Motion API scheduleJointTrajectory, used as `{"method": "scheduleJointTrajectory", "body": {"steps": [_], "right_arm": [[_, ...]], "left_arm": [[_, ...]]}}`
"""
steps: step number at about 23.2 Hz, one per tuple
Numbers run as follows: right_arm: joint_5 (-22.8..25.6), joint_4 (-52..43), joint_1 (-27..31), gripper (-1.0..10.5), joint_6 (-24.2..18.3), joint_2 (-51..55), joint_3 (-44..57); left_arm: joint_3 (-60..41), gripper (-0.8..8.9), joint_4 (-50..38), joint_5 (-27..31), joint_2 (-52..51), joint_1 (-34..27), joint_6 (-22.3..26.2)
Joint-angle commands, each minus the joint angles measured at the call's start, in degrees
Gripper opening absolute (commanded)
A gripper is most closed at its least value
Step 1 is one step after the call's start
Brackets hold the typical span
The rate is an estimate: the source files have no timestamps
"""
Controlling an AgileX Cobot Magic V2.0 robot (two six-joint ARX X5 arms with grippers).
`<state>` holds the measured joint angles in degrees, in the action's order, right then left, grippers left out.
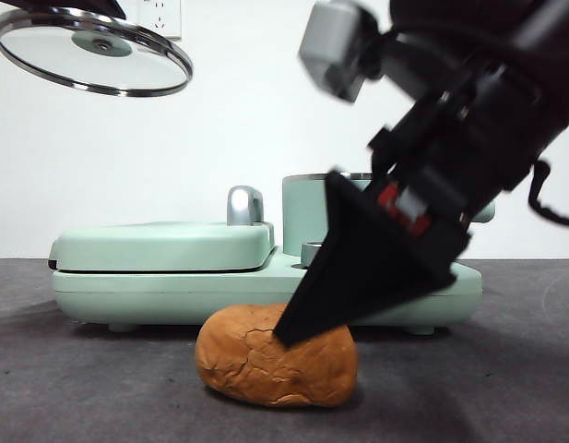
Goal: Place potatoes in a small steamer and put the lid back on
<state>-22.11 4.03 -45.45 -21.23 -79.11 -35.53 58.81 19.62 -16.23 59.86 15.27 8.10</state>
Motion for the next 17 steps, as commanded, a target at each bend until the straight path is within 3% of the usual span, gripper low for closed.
{"method": "scheduleJointTrajectory", "body": {"steps": [1, 4, 7, 11, 14, 17], "right_arm": [[0.8, -1.6, -1.2, 4.1, -0.6, -3.1, -0.9], [3.5, -2.2, -1.9, 3.9, -0.5, -5.0, -0.9], [5.8, -2.3, -2.2, 2.4, 2.2, -5.9, -0.9], [6.0, 0.6, -2.1, 2.3, 6.7, -3.3, -1.0], [6.3, 10.4, -2.0, 2.3, 8.1, 0.7, -3.7], [10.1, 22.6, -1.9, 2.3, 10.2, 3.7, -9.7]], "left_arm": [[0.9, 0.09, -1.1, 0.0, -0.6, -0.4, 0.2], [0.9, 0.09, -0.9, 0.0, -1.0, -0.7, 0.2], [0.9, 0.09, -0.5, 0.0, -1.4, -0.7, 0.2], [0.9, 0.09, 1.5, 0.0, -1.3, -0.7, 0.1], [0.9, 0.09, 1.8, -0.1, -1.3, -0.7, 0.2], [0.9, 0.09, 1.7, -0.1, -1.3, -0.7, 0.2]]}}
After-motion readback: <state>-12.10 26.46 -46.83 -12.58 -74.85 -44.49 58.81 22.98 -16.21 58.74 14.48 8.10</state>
